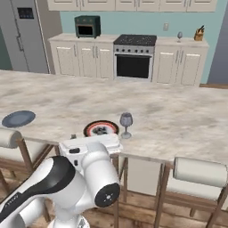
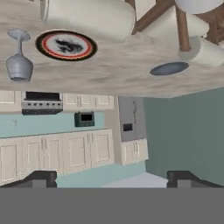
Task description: Retrieve the wine glasses from the counter and place one next to each plate.
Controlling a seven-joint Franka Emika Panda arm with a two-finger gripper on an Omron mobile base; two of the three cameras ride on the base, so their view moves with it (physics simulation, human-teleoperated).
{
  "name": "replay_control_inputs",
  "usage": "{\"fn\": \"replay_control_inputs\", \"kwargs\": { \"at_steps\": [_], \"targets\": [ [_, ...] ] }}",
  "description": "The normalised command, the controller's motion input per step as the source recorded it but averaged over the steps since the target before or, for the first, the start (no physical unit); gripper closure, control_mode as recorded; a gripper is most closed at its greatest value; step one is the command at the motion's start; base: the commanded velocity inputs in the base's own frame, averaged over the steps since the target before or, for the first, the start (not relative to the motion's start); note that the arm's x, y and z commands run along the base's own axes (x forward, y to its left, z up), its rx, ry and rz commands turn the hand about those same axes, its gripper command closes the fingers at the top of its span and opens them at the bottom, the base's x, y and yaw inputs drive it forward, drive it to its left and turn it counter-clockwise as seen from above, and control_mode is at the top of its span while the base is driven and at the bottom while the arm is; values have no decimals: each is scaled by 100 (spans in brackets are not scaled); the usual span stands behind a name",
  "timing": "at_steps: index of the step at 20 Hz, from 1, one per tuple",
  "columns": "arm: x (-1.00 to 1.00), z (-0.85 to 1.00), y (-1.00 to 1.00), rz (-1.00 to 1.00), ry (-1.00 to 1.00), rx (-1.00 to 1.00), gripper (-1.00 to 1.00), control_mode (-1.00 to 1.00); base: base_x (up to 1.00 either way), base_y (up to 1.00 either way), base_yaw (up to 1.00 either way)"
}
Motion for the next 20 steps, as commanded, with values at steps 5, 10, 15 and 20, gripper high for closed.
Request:
{"fn": "replay_control_inputs", "kwargs": {
  "at_steps": [5,10,15,20],
  "targets": [
    [0,0,0,0,0,0,-100,100,-65,-96,-26],
    [0,0,0,0,0,0,-100,100,-18,-100,-33],
    [0,0,0,0,0,0,-100,100,-4,-100,-33],
    [0,0,0,0,0,0,-100,100,26,-100,-25]
  ]
}}
